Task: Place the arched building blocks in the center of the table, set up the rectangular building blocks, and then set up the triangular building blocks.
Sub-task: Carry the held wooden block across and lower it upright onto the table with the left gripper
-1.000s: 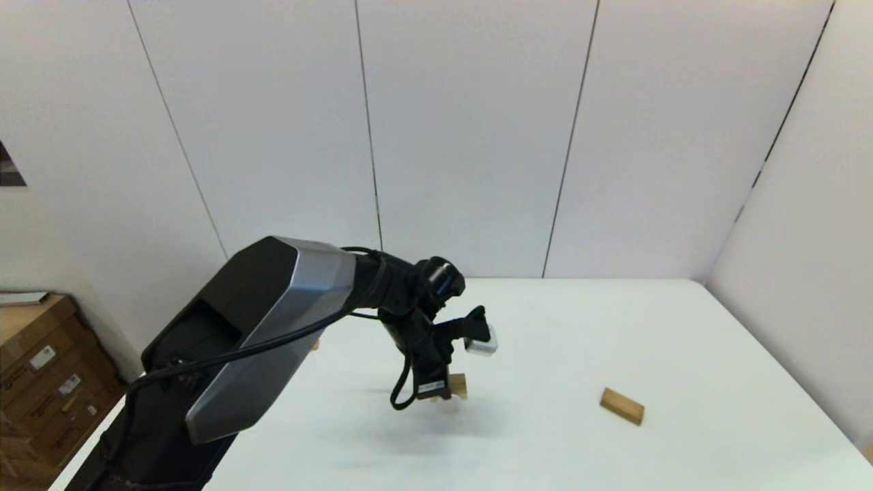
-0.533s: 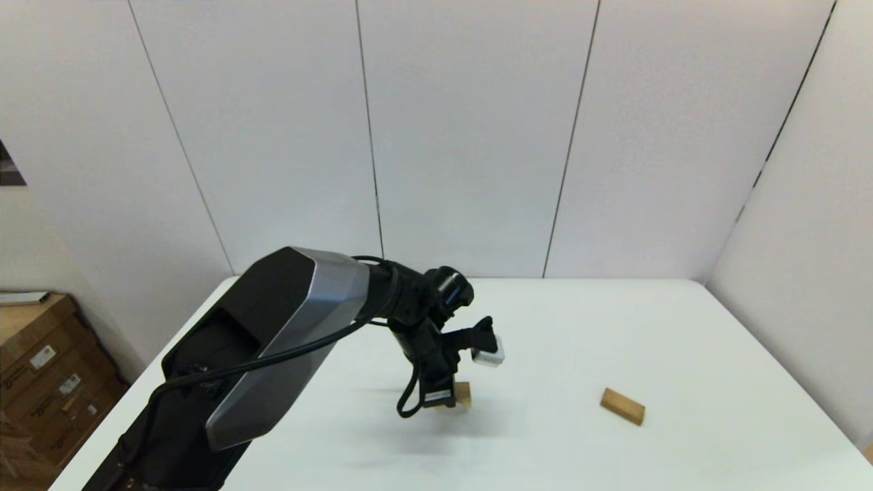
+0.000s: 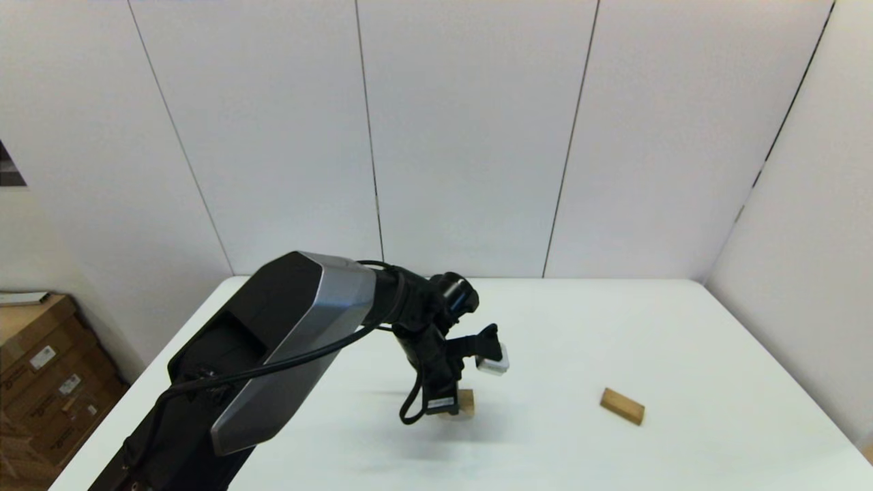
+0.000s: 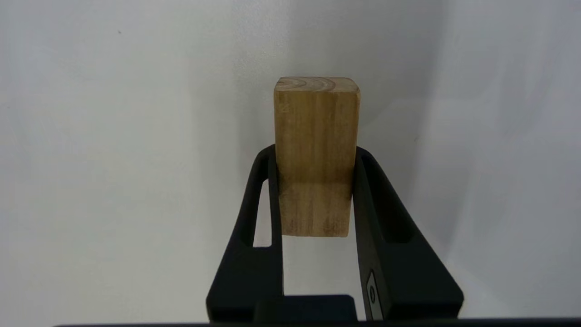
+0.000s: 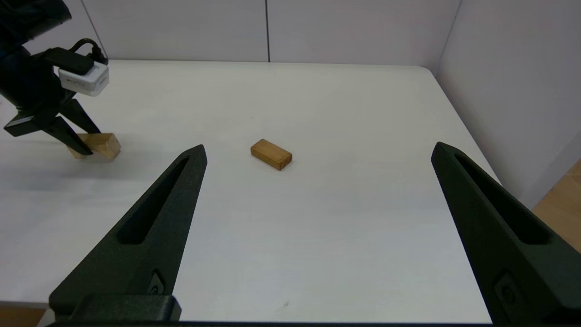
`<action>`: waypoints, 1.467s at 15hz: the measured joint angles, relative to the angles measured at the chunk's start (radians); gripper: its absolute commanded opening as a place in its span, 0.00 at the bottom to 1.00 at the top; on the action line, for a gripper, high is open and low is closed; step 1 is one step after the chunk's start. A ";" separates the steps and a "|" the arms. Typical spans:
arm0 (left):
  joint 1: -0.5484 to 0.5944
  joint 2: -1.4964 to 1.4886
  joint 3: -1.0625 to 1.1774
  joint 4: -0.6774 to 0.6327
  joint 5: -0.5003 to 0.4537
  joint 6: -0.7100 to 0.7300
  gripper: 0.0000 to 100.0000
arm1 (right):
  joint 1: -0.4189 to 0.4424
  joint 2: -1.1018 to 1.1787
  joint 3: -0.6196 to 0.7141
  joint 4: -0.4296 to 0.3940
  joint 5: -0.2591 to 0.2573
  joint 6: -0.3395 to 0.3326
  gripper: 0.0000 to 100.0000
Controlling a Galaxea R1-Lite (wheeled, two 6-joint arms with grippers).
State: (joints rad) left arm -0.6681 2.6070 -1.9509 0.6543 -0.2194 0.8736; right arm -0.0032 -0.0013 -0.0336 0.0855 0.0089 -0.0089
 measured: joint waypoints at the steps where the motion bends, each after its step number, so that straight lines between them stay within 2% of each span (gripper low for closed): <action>1: 0.000 0.000 0.005 0.000 0.000 0.006 0.00 | 0.000 0.000 0.000 0.000 0.000 0.000 1.00; 22: -0.011 -0.003 0.020 -0.010 0.003 0.007 0.00 | 0.000 0.000 0.000 0.000 0.000 0.000 1.00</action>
State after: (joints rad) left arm -0.6787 2.6045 -1.9304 0.6445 -0.2160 0.8809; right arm -0.0032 -0.0013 -0.0336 0.0855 0.0089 -0.0089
